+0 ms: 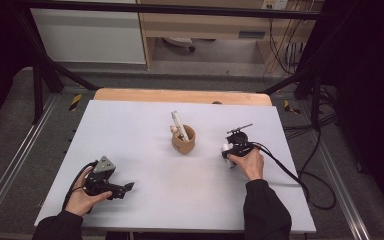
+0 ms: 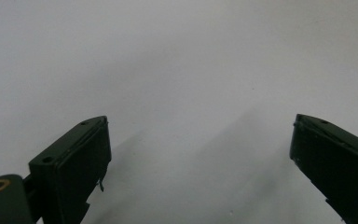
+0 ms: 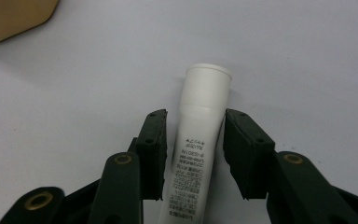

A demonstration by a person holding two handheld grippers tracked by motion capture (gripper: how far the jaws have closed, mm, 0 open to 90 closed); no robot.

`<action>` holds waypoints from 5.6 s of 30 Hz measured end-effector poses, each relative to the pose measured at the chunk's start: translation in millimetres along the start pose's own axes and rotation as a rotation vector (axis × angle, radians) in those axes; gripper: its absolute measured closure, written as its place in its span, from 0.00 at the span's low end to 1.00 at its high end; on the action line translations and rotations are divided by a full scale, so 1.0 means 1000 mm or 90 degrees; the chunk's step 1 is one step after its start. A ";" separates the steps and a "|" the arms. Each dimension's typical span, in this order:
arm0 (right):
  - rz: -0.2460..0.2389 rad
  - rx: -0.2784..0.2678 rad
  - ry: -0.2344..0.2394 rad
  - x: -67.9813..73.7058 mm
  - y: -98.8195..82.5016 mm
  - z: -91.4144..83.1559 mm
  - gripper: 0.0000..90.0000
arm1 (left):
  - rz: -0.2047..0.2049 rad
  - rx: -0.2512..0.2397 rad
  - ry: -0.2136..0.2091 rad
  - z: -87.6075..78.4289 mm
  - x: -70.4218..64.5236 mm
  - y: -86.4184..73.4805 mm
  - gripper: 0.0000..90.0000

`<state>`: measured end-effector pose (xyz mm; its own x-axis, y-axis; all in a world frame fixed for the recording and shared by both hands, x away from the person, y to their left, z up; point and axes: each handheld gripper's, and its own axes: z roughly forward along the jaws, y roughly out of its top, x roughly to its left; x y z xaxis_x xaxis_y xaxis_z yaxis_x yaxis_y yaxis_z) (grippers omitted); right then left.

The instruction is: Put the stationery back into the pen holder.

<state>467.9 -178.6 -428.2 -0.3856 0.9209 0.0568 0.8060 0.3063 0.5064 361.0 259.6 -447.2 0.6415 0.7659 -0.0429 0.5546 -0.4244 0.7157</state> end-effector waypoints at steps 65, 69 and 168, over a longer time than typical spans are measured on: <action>-0.026 -0.159 0.106 -0.012 -0.020 -0.064 0.78 | -0.001 -0.001 0.000 0.000 0.000 0.001 0.06; -0.020 -0.194 0.127 -0.011 -0.022 -0.069 0.78 | -0.003 -0.001 0.001 0.000 0.000 0.002 0.06; -0.025 -0.396 0.186 0.091 0.058 0.015 0.77 | -0.002 -0.008 -0.005 -0.001 0.000 0.001 0.06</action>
<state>486.8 -73.1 -406.7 -0.5850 0.7826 0.2130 0.4144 0.0626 0.9079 361.1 259.8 -445.7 0.6433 0.7640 -0.0505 0.5503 -0.4155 0.7243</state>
